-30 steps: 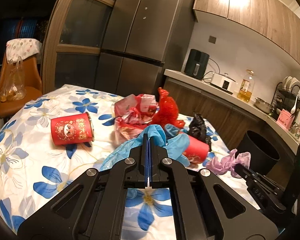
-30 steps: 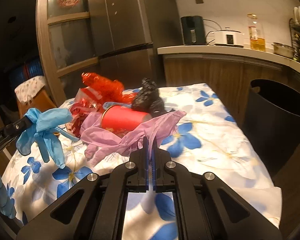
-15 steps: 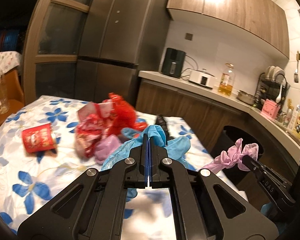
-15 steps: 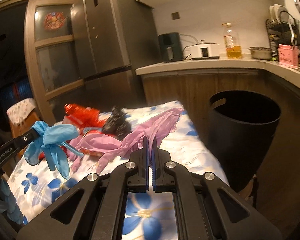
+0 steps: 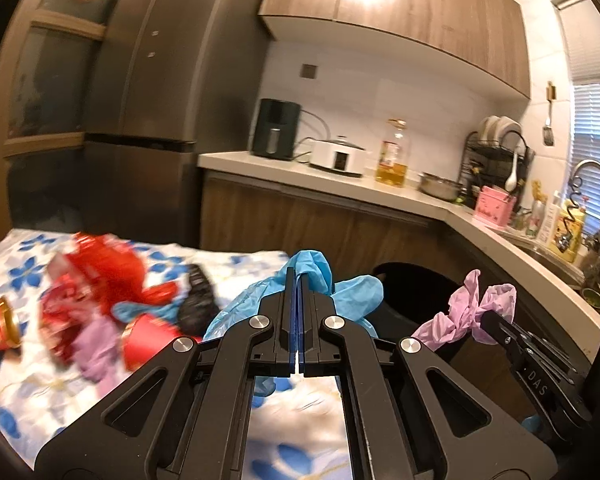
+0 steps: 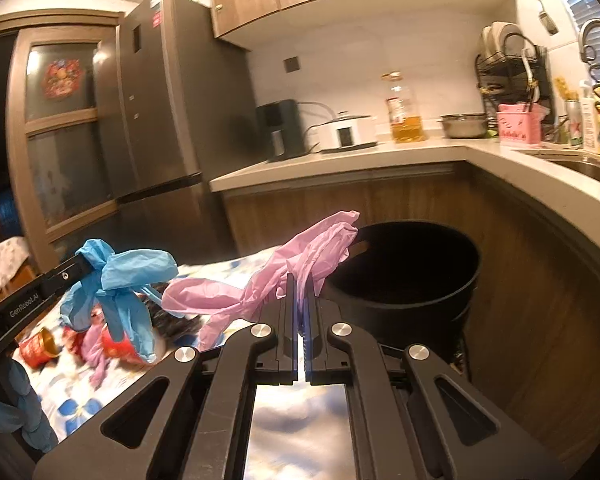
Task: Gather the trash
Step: 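Carry both gloves over the black bin and open both tools to drop them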
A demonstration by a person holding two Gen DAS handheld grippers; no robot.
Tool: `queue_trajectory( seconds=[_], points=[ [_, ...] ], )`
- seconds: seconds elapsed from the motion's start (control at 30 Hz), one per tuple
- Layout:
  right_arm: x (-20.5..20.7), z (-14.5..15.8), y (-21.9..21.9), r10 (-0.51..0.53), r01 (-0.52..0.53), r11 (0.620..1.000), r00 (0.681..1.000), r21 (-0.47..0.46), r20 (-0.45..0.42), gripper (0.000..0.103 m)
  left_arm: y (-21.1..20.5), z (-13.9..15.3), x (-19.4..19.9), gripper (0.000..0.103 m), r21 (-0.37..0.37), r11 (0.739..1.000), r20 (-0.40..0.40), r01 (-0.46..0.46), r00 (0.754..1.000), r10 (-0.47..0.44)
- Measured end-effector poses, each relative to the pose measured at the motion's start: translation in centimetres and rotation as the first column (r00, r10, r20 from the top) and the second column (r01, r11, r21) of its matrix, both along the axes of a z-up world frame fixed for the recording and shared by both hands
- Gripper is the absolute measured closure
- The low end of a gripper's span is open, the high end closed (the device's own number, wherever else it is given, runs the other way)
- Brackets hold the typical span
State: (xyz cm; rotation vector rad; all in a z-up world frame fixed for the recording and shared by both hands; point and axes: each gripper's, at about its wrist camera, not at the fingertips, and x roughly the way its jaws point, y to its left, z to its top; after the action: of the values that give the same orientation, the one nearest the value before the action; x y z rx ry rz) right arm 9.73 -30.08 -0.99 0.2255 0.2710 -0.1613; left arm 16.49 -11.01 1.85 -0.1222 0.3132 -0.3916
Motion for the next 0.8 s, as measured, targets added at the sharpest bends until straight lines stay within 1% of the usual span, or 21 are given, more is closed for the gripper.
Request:
queue_trajectory(
  seconds=[0.33,0.5,0.8],
  points=[
    [1.4,1.6,-5.4,-0.141,0.141,0.990,0.989,0.012,0.037,0.100,-8.1,1.7,3.0,0.103,0.011,0.994,0.050,0.104,0.993,-0.105],
    [1.9,1.8,-6.9,-0.175,0.175,0.985,0.984,0.003,0.045,0.100,-11.8,1.9,4.5,0.103,0.017,0.989,0.050,0.147,0.988,-0.148],
    [3.4,1.8,-9.7,-0.217,0.217,0.976,0.976,0.002,0.035,0.100,-15.5,1.1,7.0,0.103,0.013,0.983,0.019,0.183,0.983,-0.184]
  ],
)
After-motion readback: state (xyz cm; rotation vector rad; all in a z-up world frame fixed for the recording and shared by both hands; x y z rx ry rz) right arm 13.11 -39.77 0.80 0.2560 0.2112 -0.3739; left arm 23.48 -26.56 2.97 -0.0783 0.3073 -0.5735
